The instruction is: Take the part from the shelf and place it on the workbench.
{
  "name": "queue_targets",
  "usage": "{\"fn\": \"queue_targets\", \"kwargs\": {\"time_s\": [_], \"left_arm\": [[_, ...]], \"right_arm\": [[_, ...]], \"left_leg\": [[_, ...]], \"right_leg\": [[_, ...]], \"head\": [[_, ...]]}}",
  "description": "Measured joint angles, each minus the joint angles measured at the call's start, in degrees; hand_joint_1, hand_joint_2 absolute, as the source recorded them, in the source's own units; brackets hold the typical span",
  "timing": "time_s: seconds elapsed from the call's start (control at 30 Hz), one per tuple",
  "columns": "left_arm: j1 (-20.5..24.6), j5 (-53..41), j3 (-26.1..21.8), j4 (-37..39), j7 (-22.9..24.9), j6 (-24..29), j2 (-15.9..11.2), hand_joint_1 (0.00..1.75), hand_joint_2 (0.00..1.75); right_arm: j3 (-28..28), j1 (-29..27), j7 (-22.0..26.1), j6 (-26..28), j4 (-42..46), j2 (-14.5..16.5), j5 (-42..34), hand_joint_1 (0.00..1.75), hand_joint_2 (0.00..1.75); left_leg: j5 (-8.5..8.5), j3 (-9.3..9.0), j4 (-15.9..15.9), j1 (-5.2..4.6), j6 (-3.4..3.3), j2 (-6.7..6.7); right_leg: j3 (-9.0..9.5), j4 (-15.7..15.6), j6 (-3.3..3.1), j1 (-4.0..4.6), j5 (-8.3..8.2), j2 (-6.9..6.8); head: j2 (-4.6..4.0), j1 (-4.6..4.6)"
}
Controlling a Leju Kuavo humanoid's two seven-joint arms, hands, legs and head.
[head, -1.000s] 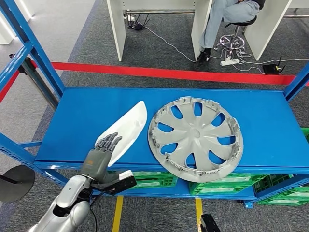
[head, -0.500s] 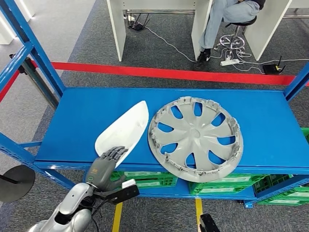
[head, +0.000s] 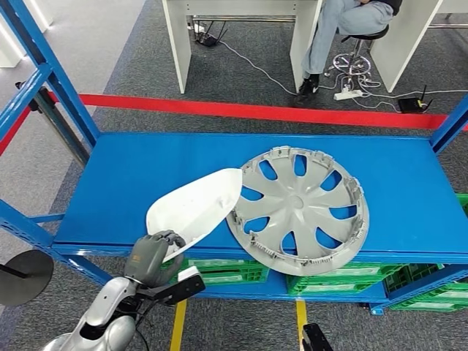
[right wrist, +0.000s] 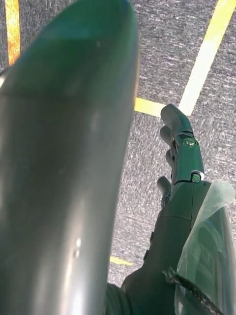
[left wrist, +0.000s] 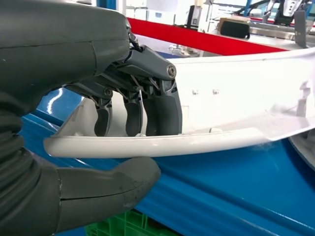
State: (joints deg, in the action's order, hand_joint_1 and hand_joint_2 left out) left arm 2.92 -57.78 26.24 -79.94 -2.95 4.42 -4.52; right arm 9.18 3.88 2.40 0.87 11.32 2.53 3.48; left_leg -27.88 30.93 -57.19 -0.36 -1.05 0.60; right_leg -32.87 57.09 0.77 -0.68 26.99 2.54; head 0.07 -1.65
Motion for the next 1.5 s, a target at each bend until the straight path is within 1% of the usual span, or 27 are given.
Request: {"fn": "queue_targets", "kwargs": {"time_s": [0.03, 0.07, 0.1, 0.17, 0.23, 0.27, 0.4, 0.5, 0.63, 0.73, 0.8, 0.97, 1.03, 1.1, 1.17, 1.33, 1.5], "left_arm": [[0.0, 0.0, -0.1, 0.0, 0.0, 0.0, 0.0, 1.15, 1.75], [0.0, 0.0, -0.2, 0.0, 0.0, 0.0, 0.0, 1.23, 1.75], [0.0, 0.0, -0.3, 0.0, 0.0, 0.0, 0.0, 1.33, 1.75], [0.0, 0.1, -0.4, 0.0, 0.0, 0.1, 0.0, 1.61, 1.75], [0.0, 0.3, -0.6, 0.0, 0.0, 0.7, 0.1, 1.73, 1.75], [0.0, 0.5, -0.8, -0.1, 0.0, 1.2, 0.1, 1.75, 1.75], [-0.1, 0.6, -1.7, -1.3, -0.3, 4.6, 0.5, 1.75, 1.75], [-0.6, -0.7, -2.6, -3.4, -0.7, 8.4, 0.9, 1.72, 1.75], [-0.9, -4.5, -3.7, -7.9, -1.1, 16.6, 1.3, 1.60, 1.75], [-0.8, -8.2, -4.4, -11.8, -1.3, 22.1, 1.4, 1.61, 1.75], [-0.8, -9.2, -4.8, -13.5, -1.3, 23.3, 1.4, 1.61, 1.75], [-0.9, -9.6, -5.1, -15.6, -1.3, 23.4, 1.4, 1.61, 1.75], [-1.0, -9.7, -5.1, -16.0, -1.3, 23.4, 1.4, 1.56, 1.75], [-1.0, -10.0, -5.1, -16.3, -1.3, 23.7, 1.4, 1.47, 1.75], [-1.0, -11.3, -5.1, -16.5, -1.3, 25.2, 1.4, 1.46, 1.75], [-0.8, -16.8, -5.1, -18.3, -0.9, 30.8, 1.4, 1.60, 1.75], [-0.6, -19.7, -5.3, -19.4, 0.2, 32.8, 1.3, 1.67, 1.75]], "right_arm": [[0.0, 0.0, 0.0, 0.0, 0.0, 0.0, 0.0, 0.00, 0.00], [0.0, 0.0, 0.0, 0.0, 0.0, 0.0, 0.0, 0.00, 0.00], [0.0, 0.0, 0.0, 0.0, 0.0, 0.0, 0.0, 0.00, 0.00], [0.0, 0.0, 0.0, 0.0, 0.0, 0.0, 0.0, 0.00, 0.00], [0.0, 0.0, 0.0, 0.0, 0.0, 0.0, 0.0, 0.00, 0.00], [0.0, 0.0, 0.0, 0.0, 0.0, 0.0, 0.1, 0.00, 0.00], [0.0, -0.1, 0.0, 0.3, 0.0, 0.0, 0.1, 0.00, 0.00], [-0.2, -0.2, 0.3, 0.8, 0.0, 0.0, 0.0, 0.00, 0.00], [-1.0, -0.4, 0.7, 2.3, 0.0, 0.1, -0.5, 0.00, 0.00], [-1.5, -0.4, 1.0, 4.0, 0.0, 0.5, -0.6, 0.00, 0.00], [-1.5, -0.4, 1.0, 4.2, 0.0, 0.7, -0.5, 0.00, 0.00], [-1.8, -0.5, 1.0, 4.2, 0.0, 1.1, -0.5, 0.00, 0.00], [-2.0, -0.5, 1.0, 4.2, 0.0, 1.1, -0.5, 0.00, 0.00], [-2.1, -0.5, 1.0, 4.2, 0.0, 1.1, -0.5, 0.00, 0.00], [-2.3, -0.5, 1.0, 4.1, 0.0, 1.1, -0.5, 0.00, 0.00], [-2.4, -0.5, 1.0, 4.4, 0.0, 1.3, -0.3, 0.00, 0.00], [-2.4, -0.5, 0.9, 4.5, 0.0, 1.6, -0.2, 0.00, 0.00]], "left_leg": [[0.00, 0.00, 0.0, 0.00, 0.00, 0.00], [0.00, -0.01, 0.0, 0.00, 0.00, 0.00], [0.00, -0.01, 0.0, 0.00, 0.00, 0.00], [0.00, -0.01, 0.0, 0.00, 0.00, 0.00], [0.00, -0.02, 0.0, 0.00, 0.00, 0.00], [0.00, -0.02, 0.0, 0.00, 0.00, 0.00], [0.00, -0.02, 0.0, 0.00, 0.00, 0.00], [0.00, 0.00, 0.0, 0.00, 0.00, 0.00], [0.00, 0.03, 0.0, 0.00, 0.00, 0.00], [0.00, 0.03, 0.0, 0.01, 0.00, 0.00], [0.00, 0.03, 0.0, 0.01, 0.00, 0.00], [0.00, 0.04, 0.0, 0.01, 0.00, 0.00], [0.00, 0.04, 0.0, 0.01, 0.00, 0.00], [0.00, 0.04, 0.0, 0.01, 0.00, 0.00], [0.00, 0.04, 0.0, 0.01, 0.00, 0.00], [0.00, 0.04, 0.0, 0.01, 0.00, 0.00], [0.00, 0.05, 0.0, 0.01, 0.00, 0.00]], "right_leg": [[0.00, 0.0, 0.00, 0.00, 0.00, 0.00], [0.01, 0.0, 0.00, 0.00, 0.00, 0.00], [0.01, 0.0, 0.00, 0.00, 0.00, 0.00], [0.01, 0.0, 0.00, 0.00, 0.00, 0.00], [0.02, 0.0, 0.00, 0.00, 0.00, -0.01], [0.02, 0.0, 0.00, 0.00, 0.00, -0.01], [0.00, 0.0, 0.00, 0.00, 0.00, 0.00], [-0.05, 0.0, 0.00, 0.00, 0.00, 0.01], [-0.07, 0.0, 0.00, 0.00, 0.00, 0.02], [-0.08, 0.0, 0.00, 0.00, 0.01, 0.03], [-0.08, 0.0, 0.00, 0.00, 0.01, 0.03], [-0.08, 0.0, -0.01, 0.00, 0.00, 0.02], [-0.08, 0.0, 0.00, 0.00, 0.00, 0.02], [-0.08, 0.0, 0.00, 0.00, 0.00, 0.02], [-0.08, 0.0, 0.00, 0.00, 0.00, 0.03], [-0.08, 0.0, 0.00, 0.00, 0.00, 0.02], [-0.09, 0.0, 0.00, 0.00, 0.01, 0.03]], "head": [[0.00, 0.00], [0.00, -0.01], [0.00, 0.00], [0.00, 0.00], [0.00, 0.00], [0.00, 0.01], [0.00, 0.00], [0.00, 0.00], [0.00, 0.01], [0.00, 0.00], [0.00, 0.01], [0.00, 0.01], [0.00, -0.01], [0.00, -0.01], [0.00, 0.00], [0.00, 0.00], [0.00, 0.00]]}}
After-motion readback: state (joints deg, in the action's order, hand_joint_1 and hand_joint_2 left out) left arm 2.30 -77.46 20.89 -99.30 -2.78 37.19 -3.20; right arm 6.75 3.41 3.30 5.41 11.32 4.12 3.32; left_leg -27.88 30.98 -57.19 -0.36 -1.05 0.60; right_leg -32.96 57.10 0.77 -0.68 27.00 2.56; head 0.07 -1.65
